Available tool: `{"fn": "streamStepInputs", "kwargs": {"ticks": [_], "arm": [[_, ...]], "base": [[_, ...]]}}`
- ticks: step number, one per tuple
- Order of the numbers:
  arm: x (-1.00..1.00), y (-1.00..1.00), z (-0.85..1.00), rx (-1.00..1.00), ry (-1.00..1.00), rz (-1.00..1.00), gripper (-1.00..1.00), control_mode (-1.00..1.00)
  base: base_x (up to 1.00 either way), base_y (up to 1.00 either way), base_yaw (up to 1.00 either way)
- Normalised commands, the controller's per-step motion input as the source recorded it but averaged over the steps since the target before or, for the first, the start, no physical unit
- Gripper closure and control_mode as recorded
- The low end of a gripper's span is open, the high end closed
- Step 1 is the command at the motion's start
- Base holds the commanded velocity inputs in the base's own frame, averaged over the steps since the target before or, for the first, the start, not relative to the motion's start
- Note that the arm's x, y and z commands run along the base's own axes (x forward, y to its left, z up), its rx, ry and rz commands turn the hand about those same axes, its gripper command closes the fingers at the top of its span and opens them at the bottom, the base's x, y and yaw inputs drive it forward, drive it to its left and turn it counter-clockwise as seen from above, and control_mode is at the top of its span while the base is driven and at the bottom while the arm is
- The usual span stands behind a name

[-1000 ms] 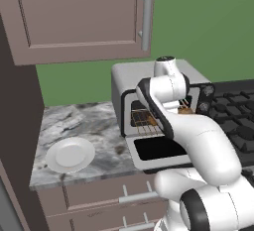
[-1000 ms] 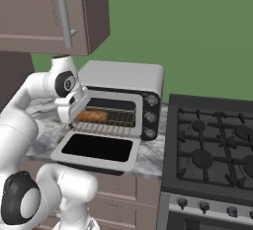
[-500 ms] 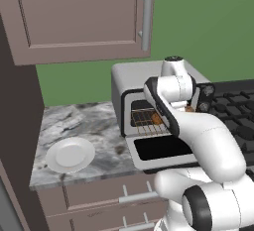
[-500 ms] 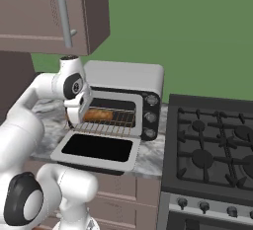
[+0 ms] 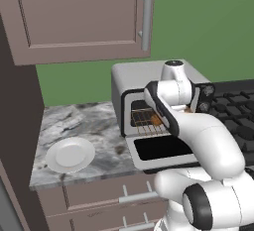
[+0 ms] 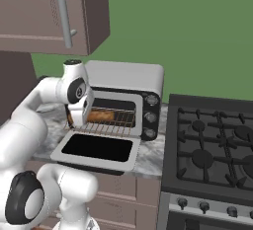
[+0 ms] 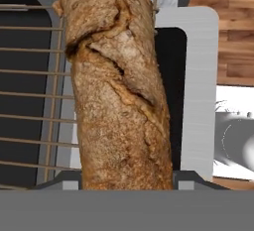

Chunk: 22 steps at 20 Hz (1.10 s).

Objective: Pull the toaster oven rack outwards. Pick up the baguette from the plate and place it on the toaster oven rack. Close the toaster oven door fully and set the temperature to the lowest setting.

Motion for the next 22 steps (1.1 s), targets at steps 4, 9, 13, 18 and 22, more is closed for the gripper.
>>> {"fn": "streamStepInputs", "kwargs": {"ticks": [4, 9, 13, 18, 22], "arm": [[0.14, 0.03, -0.11, 0.00, 0.00, 0.00, 1.00, -1.00], [0.11, 0.01, -0.05, 0.00, 0.00, -0.01, 1.00, -1.00], [0.09, 0.00, -0.01, 0.00, 0.00, 0.00, 1.00, -1.00], [0.10, 0.00, -0.06, 0.02, -0.01, 0.00, 1.00, -1.00], [0.02, -0.02, -0.15, 0.02, -0.04, 0.00, 1.00, -1.00]], "base": [[0.00, 0.00, 0.00], [0.00, 0.00, 0.00], [0.00, 0.00, 0.00], [0.00, 0.00, 0.00], [0.00, 0.00, 0.00]]}}
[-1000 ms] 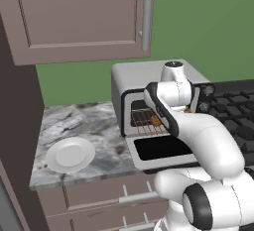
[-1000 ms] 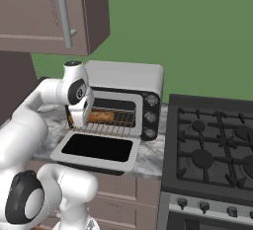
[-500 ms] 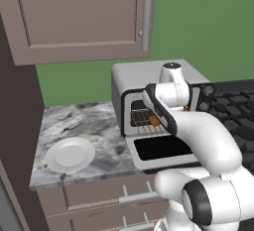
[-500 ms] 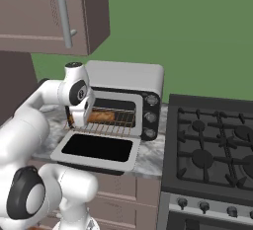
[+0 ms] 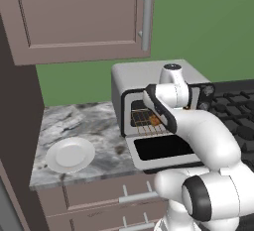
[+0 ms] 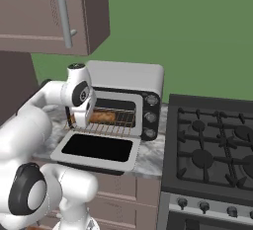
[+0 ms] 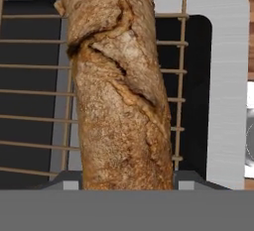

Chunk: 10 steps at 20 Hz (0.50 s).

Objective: Pull the toaster oven rack outwards. Pick up the baguette from the plate and place it on the toaster oven rack. Close the toaster oven door fully and set the temperature to the lowest setting.

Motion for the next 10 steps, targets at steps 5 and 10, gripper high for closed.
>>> {"fn": "streamStepInputs", "kwargs": {"ticks": [5, 10], "arm": [[0.09, 0.00, -0.17, 0.02, -0.03, 0.00, -1.00, -1.00], [0.03, 0.00, -0.01, 0.01, -0.06, 0.00, -1.00, -1.00]], "base": [[0.00, 0.00, 0.00], [0.00, 0.00, 0.00]]}}
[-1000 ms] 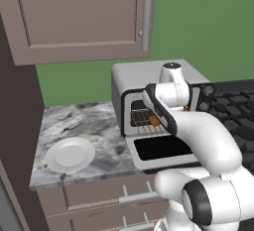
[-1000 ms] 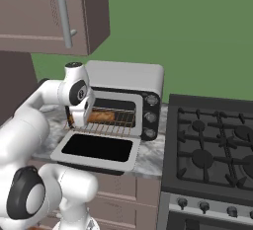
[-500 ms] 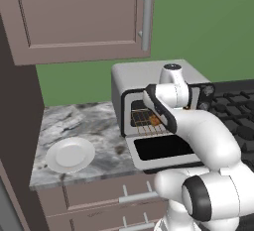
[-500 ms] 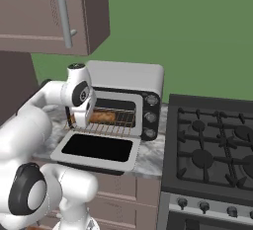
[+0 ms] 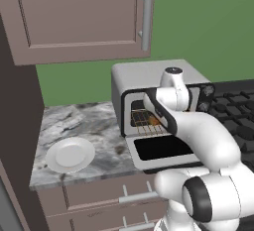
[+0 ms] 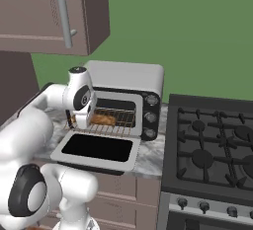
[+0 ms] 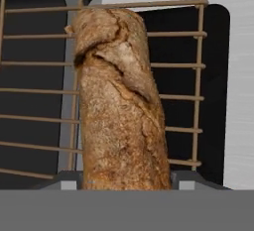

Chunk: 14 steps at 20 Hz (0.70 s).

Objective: Pull the toaster oven rack outwards. Pick up the baguette from the plate and place it on the toaster oven rack. Close the toaster oven door fully and set the temperature to the lowest setting.

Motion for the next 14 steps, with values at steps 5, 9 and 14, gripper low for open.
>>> {"fn": "streamStepInputs", "kwargs": {"ticks": [5, 9, 14], "arm": [[0.00, 0.00, 0.06, 0.00, -0.08, 0.00, -1.00, -1.00], [-0.12, 0.00, 0.41, 0.00, -0.10, 0.00, -1.00, -1.00], [-0.47, 0.00, 0.69, 0.00, -0.06, 0.00, -1.00, -1.00]], "base": [[0.00, 0.00, 0.00], [0.00, 0.00, 0.00], [0.00, 0.00, 0.00]]}}
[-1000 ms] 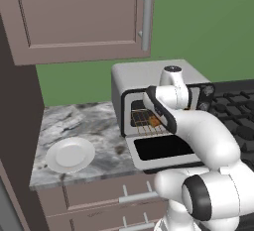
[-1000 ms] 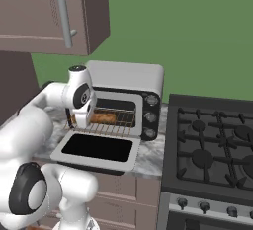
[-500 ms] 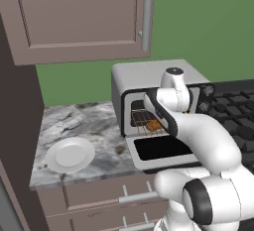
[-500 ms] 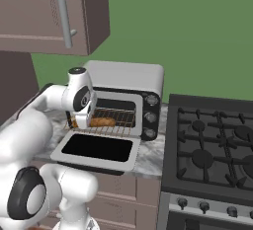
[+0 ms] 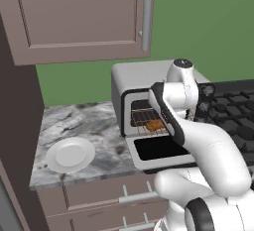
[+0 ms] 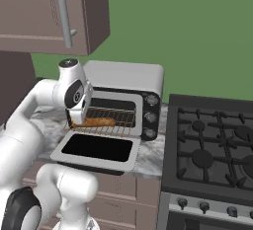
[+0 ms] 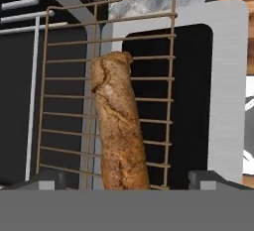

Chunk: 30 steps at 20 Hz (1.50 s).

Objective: Pull the toaster oven rack outwards. Pick up the baguette from the plate and place it on the toaster oven rack. Close the toaster oven door fully and set the temperature to the lowest setting.

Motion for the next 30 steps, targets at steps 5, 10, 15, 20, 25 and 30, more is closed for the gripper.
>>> {"fn": "streamStepInputs", "kwargs": {"ticks": [5, 10, 15, 20, 25, 30], "arm": [[-0.78, -0.12, 0.58, 0.03, 0.14, 0.01, -1.00, -1.00], [-0.74, -0.44, 0.08, 0.00, 0.23, 0.07, -1.00, -1.00], [-0.47, -0.75, -0.16, 0.00, 0.16, 0.24, -1.00, -1.00], [-0.09, -0.48, -0.48, 0.00, 0.03, 0.44, -1.00, -1.00], [-0.07, -0.10, -0.52, -0.08, -0.04, 0.34, -1.00, -1.00], [-0.07, 0.10, -0.45, -0.07, -0.09, 0.19, -1.00, -1.00]], "base": [[0.00, 0.00, 0.00], [0.00, 0.00, 0.00], [0.00, 0.00, 0.00], [0.00, 0.00, 0.00], [0.00, 0.00, 0.00], [0.00, 0.00, 0.00]]}}
